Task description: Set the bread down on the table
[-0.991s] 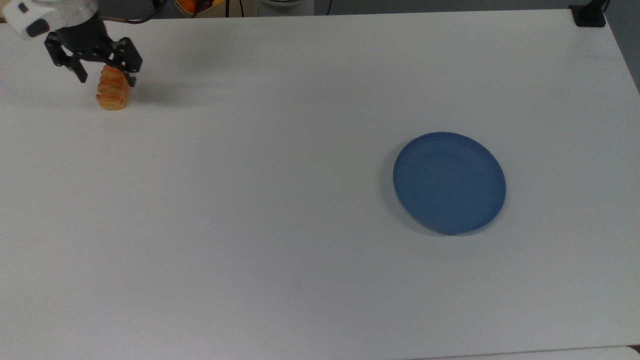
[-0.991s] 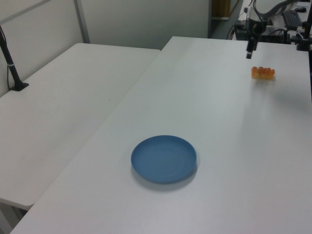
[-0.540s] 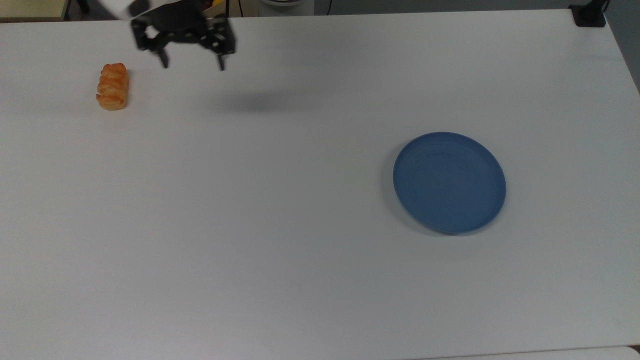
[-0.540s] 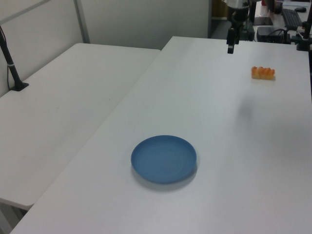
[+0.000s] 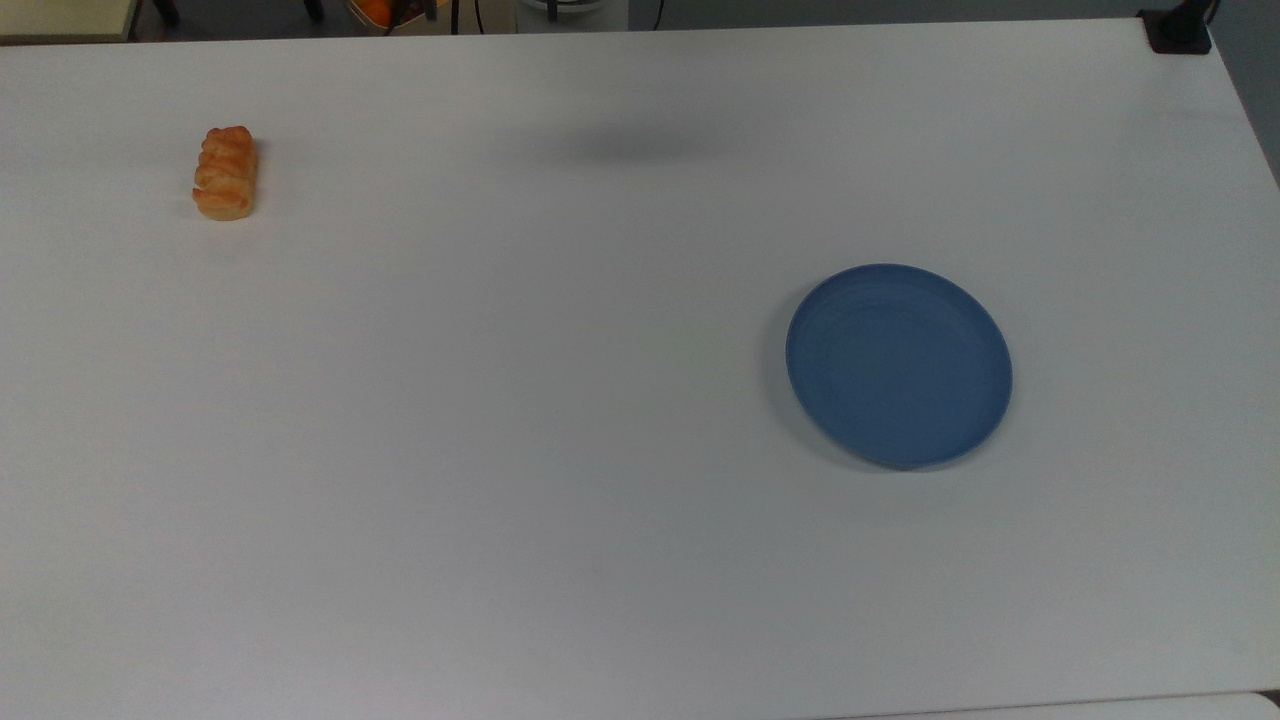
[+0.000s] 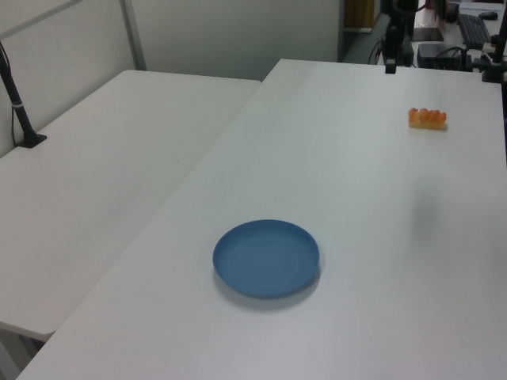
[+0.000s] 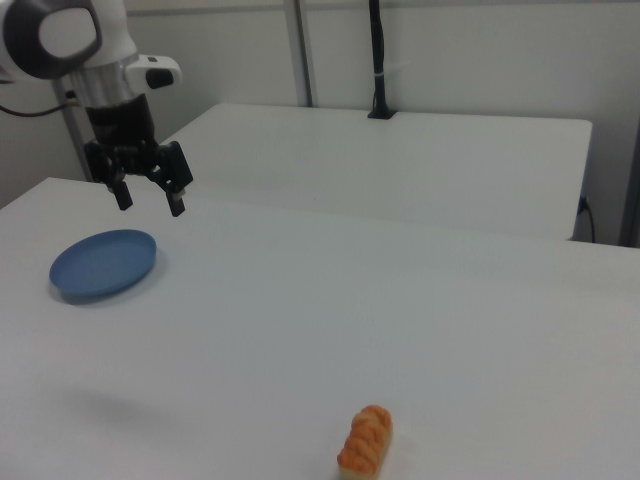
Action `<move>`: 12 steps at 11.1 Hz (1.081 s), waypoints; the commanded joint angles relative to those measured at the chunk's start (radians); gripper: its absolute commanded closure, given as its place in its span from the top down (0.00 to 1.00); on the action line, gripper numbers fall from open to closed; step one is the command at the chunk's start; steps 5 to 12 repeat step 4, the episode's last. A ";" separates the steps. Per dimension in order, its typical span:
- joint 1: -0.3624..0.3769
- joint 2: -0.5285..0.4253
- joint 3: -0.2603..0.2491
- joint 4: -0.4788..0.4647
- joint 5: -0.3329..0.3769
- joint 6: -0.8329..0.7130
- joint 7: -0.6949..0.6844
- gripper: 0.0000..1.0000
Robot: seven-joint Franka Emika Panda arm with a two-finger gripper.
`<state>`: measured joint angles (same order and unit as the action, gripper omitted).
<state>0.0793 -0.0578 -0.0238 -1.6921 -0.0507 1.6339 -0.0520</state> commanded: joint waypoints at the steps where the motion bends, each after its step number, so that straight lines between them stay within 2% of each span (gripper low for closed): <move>1: 0.017 -0.063 -0.041 -0.015 0.005 -0.068 -0.017 1.00; 12: 0.004 -0.057 -0.039 -0.012 0.005 -0.058 -0.017 1.00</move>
